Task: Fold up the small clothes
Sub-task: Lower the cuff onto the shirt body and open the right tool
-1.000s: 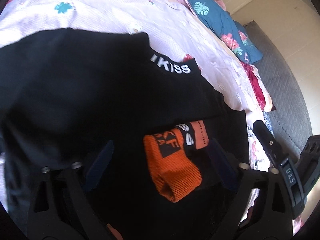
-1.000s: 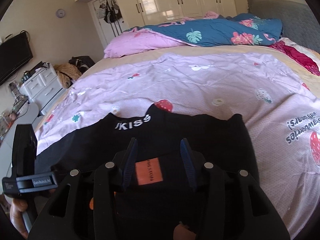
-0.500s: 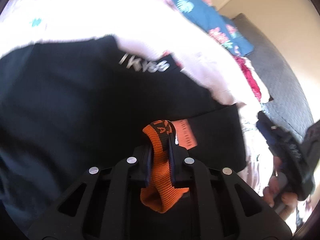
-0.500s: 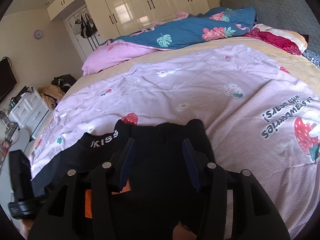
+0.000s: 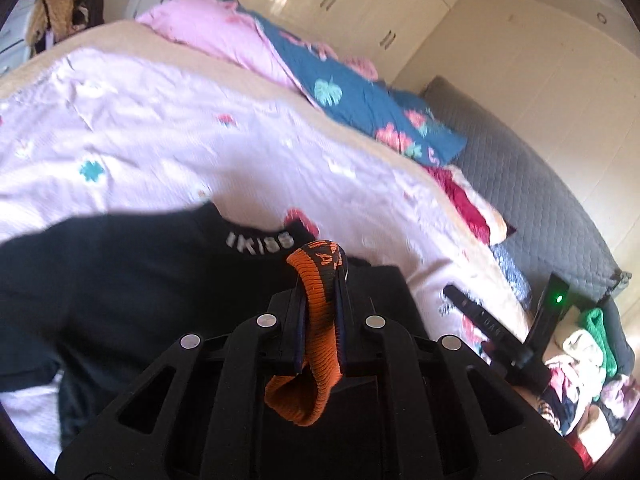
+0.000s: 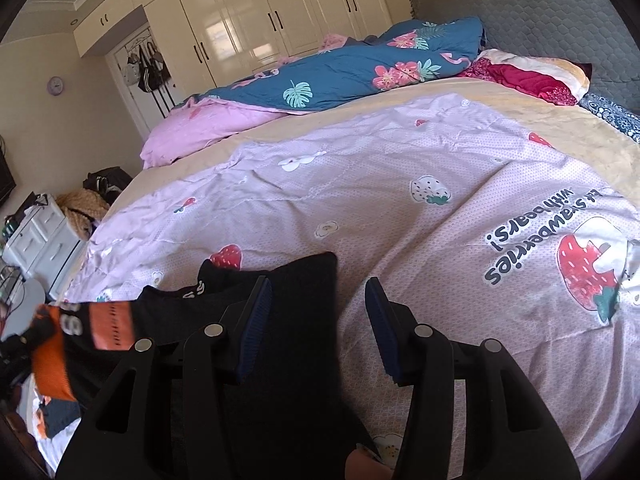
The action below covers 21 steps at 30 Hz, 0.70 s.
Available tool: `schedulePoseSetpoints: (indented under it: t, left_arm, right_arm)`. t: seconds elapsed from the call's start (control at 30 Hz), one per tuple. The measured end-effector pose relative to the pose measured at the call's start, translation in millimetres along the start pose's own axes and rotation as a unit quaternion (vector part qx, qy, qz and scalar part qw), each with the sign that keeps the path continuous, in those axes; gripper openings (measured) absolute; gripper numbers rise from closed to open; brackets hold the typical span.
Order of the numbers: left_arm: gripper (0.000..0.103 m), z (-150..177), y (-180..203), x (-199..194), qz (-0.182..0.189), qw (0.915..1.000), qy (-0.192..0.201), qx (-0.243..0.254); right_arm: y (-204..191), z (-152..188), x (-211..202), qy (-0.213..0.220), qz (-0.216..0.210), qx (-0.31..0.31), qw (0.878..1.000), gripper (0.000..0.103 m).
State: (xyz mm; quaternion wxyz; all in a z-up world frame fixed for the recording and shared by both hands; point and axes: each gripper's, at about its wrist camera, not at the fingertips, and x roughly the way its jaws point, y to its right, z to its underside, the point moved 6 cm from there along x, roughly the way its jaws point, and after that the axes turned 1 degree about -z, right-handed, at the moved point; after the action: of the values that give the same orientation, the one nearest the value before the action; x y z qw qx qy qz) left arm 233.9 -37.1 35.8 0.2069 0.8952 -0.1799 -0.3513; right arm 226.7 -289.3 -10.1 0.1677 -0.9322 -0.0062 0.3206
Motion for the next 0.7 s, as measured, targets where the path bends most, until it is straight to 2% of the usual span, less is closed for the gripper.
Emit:
schedulePoseSetpoints:
  t: [0.2, 0.7]
  left_arm:
    - [0.005, -7.4, -21.1, -16.7, -0.029, 0.9993, 0.019, -0.012]
    - [0.005, 11.7, -71.8, -3.5, -0.058, 0.9957, -0.027, -0.066]
  right_arm:
    - [-2.4, 1.0, 0.4, 0.001, 0.003, -0.010, 1.000, 0.047]
    - [-25.1, 8.5, 6.8, -0.014, -0.003, -0.059, 0.998, 0.047]
